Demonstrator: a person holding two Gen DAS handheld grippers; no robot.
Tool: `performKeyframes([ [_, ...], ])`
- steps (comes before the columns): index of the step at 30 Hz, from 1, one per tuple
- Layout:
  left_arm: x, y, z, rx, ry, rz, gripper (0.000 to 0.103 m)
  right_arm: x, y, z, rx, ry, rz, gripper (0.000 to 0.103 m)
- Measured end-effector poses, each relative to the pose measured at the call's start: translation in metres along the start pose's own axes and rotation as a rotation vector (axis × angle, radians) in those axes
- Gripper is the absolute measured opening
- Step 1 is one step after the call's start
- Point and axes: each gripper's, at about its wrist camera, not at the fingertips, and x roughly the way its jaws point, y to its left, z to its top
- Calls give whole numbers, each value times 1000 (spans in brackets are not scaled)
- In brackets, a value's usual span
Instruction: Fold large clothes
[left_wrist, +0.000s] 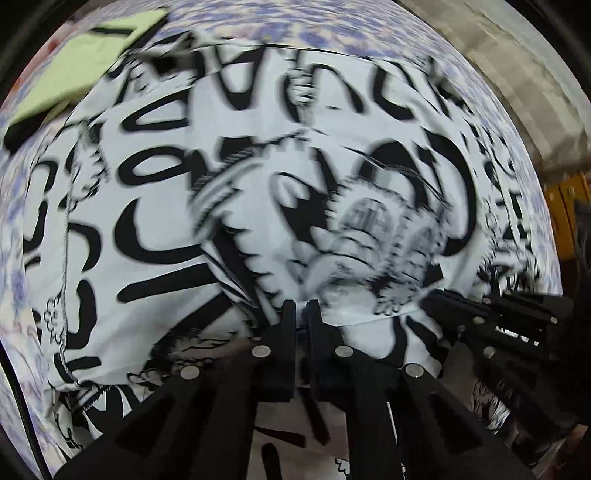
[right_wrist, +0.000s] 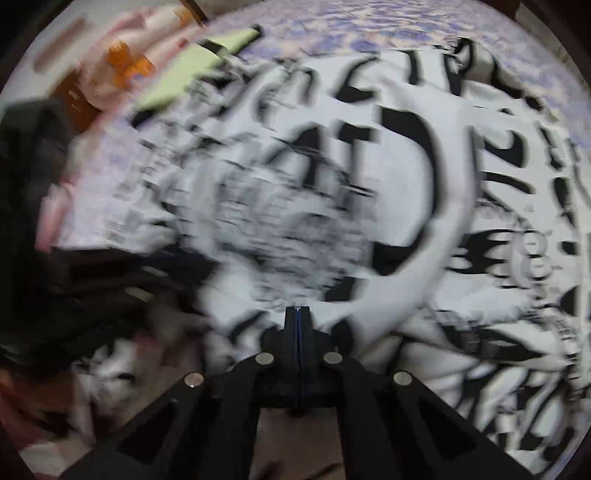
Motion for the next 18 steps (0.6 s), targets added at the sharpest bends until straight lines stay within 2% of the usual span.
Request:
performKeyframes([
  [2, -5, 15, 1, -61, 0, 50, 5, -2, -11, 1, 41, 14, 15, 0],
  [4, -19, 29, 3, -87, 1, 63, 6, -14, -16, 5, 38, 7, 4, 0],
  [8, -59, 45, 19, -107, -66, 22, 7, -58, -25, 23, 64, -139, 97, 0],
  [10, -66, 46, 38, -109, -90, 6, 8, -71, -28, 42, 67, -222, 93, 0],
  [12, -62, 41, 68, -108, -123, -32, 8, -66, -29, 71, 58, -283, 90, 0],
  [15, -38, 25, 110, -98, -169, -51, 8, -43, -25, 106, 19, -350, 92, 0],
  [18, -5, 17, 141, -117, -177, -26, 8, -11, -23, 139, -12, -366, 80, 0],
])
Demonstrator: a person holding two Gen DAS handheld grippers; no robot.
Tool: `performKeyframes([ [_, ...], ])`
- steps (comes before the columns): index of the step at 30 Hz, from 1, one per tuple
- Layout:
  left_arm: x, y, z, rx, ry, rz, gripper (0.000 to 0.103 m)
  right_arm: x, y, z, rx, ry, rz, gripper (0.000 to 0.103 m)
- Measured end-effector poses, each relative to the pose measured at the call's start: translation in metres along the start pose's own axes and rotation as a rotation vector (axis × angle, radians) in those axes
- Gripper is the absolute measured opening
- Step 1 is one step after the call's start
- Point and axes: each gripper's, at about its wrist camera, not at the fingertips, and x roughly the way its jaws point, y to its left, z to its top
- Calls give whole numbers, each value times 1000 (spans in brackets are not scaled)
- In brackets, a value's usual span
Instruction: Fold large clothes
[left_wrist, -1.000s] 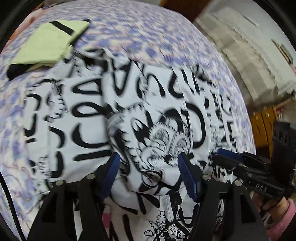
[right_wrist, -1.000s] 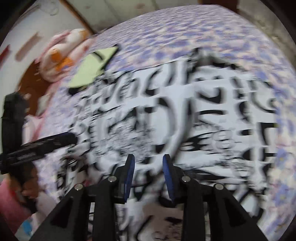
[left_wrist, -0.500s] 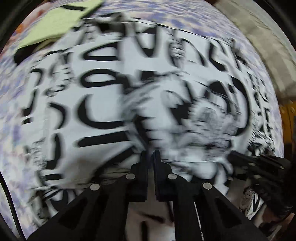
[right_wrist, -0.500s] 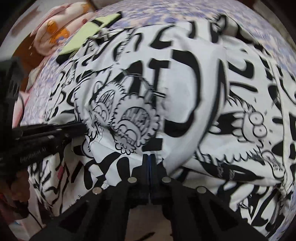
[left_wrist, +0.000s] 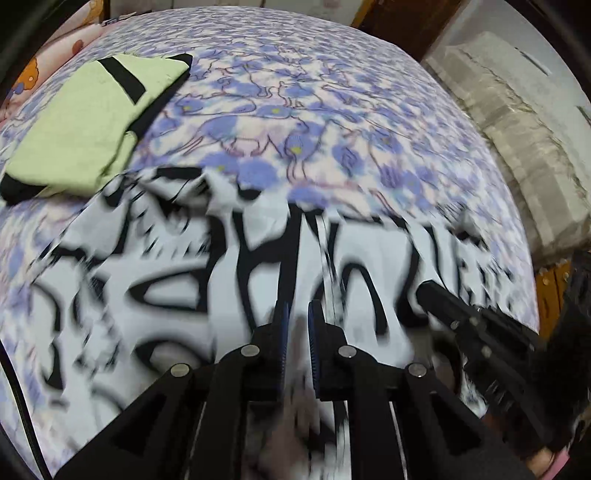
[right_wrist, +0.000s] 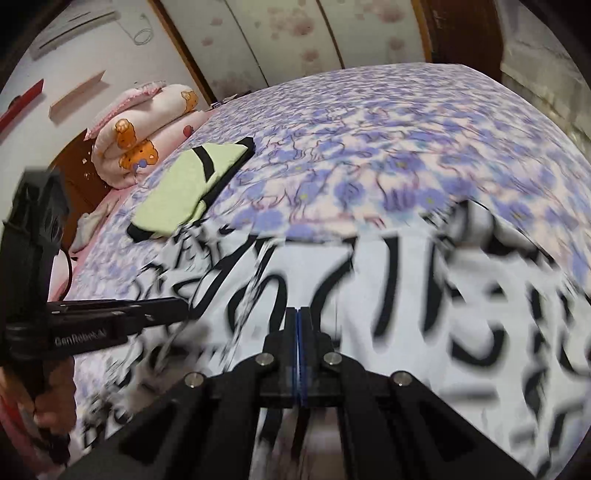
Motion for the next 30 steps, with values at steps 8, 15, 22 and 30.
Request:
performKeyframes([
  [8, 54, 12, 39, -37, -40, 29, 8, 53, -30, 32, -45, -17, -40, 0],
  [15, 64, 41, 62, -102, -95, -8, 6, 59, -84, 45, 62, -56, -122, 0],
  [22, 65, 54, 73, -90, -111, -6, 4, 55, -120, 49, 40, -26, -227, 0],
  [30, 60, 65, 72, -147, -137, -34, 3, 47, -151, 34, 130, -16, -246, 0],
])
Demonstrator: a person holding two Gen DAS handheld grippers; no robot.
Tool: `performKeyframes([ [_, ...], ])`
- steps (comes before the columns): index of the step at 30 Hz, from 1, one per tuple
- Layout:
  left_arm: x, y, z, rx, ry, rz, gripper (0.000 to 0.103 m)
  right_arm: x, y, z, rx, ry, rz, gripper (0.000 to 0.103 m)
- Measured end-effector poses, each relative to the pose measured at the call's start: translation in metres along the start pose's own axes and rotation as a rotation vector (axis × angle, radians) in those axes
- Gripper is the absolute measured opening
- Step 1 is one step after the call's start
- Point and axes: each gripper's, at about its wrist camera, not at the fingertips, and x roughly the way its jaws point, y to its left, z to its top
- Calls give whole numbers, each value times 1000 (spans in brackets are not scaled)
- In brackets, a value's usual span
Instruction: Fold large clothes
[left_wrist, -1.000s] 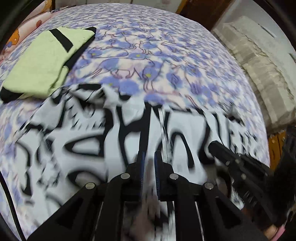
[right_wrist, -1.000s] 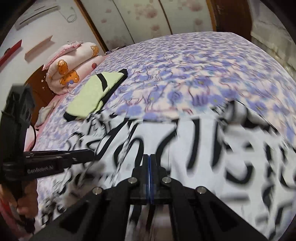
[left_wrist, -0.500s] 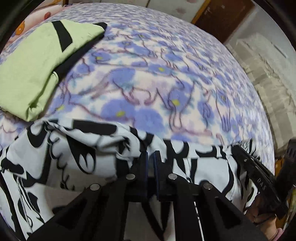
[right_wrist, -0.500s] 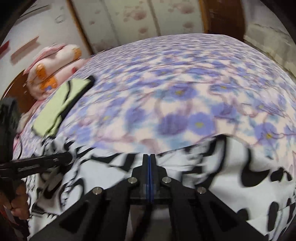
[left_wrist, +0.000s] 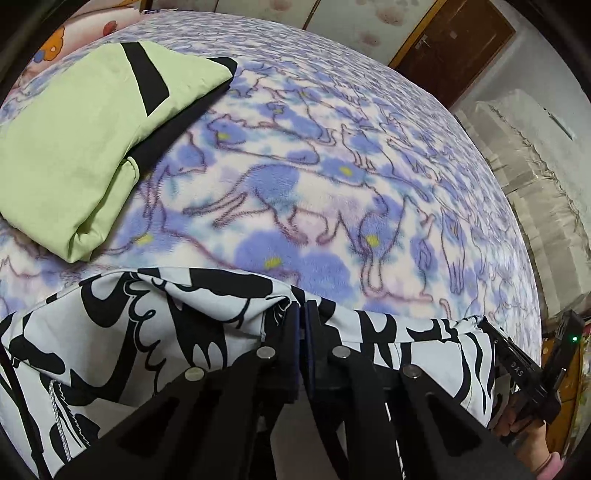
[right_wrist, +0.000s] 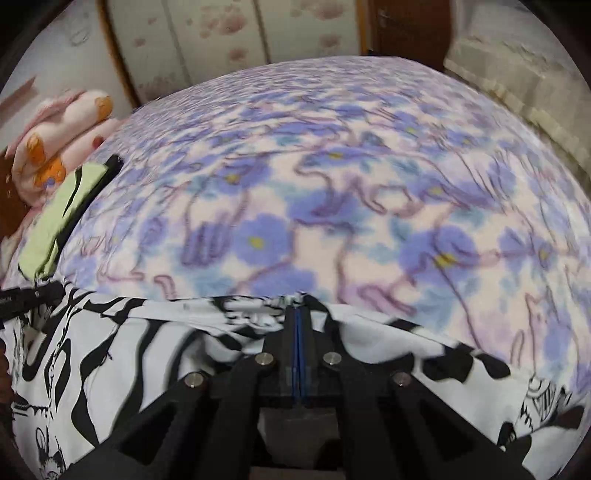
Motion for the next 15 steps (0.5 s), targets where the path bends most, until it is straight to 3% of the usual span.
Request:
performKeyframes([
  [7, -8, 14, 7, -18, -30, 67, 3, -6, -5, -1, -12, 10, -21, 0],
  [10, -7, 30, 9, -24, -32, 134, 3, -9, -11, -1, 3, 8, -80, 0],
  [15, -2, 57, 12, -73, -7, 125, 1, -17, -36, -3, 72, 8, -110, 0],
])
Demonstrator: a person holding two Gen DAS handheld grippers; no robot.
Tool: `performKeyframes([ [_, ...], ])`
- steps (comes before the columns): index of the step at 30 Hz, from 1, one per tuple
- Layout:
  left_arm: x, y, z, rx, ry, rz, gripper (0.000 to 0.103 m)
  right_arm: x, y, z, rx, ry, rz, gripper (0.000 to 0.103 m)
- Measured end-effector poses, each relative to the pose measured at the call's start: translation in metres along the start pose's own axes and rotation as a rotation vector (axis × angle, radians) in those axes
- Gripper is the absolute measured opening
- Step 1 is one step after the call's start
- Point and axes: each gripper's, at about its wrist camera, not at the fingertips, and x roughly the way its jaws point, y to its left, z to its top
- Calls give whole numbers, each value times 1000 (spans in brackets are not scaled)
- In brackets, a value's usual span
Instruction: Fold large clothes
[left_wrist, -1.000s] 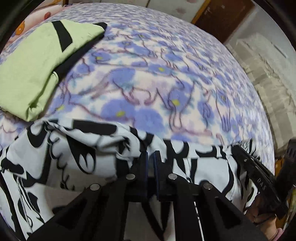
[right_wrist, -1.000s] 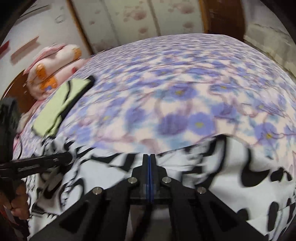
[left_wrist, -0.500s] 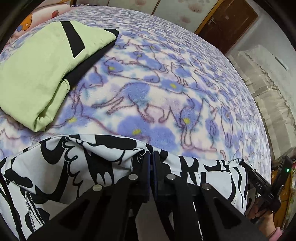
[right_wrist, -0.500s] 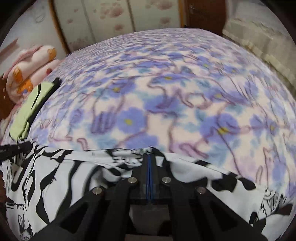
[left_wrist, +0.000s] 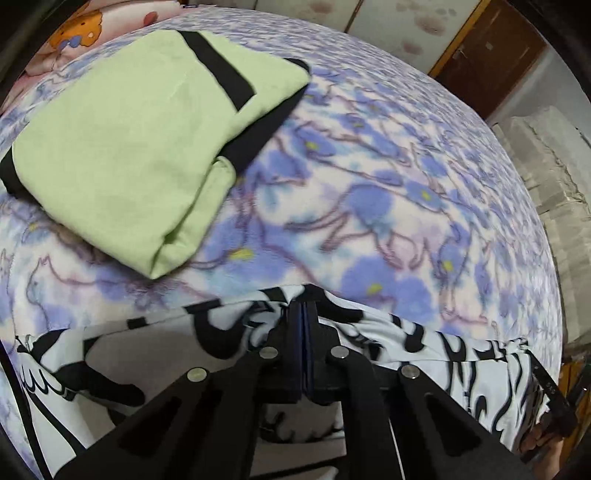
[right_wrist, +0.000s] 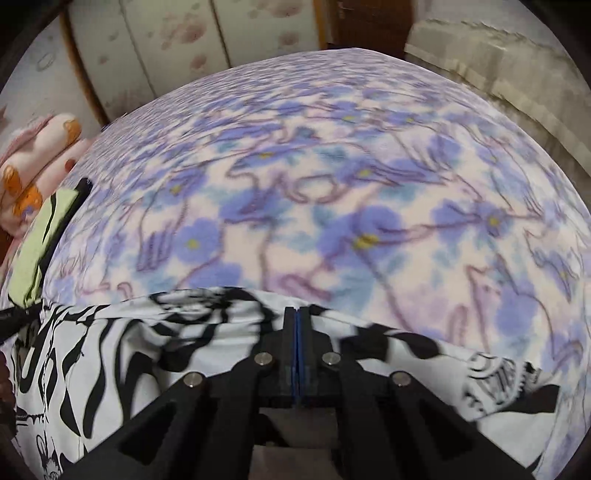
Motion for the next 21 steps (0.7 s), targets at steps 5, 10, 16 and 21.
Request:
performKeyframes([
  [5, -2, -1, -2, 54, -9, 59, 1, -4, -11, -2, 0, 4, -54, 0],
  [10, -13, 13, 2, 42, -12, 78, 1, -13, -20, -1, 13, -3, -143, 0],
  [16, -52, 6, 5, 121, -57, 155, 3, -61, -56, -8, 112, -56, -260, 0],
  [21, -114, 2, 0, 87, -114, 140, 4, -126, -63, -18, 147, -112, -184, 0],
])
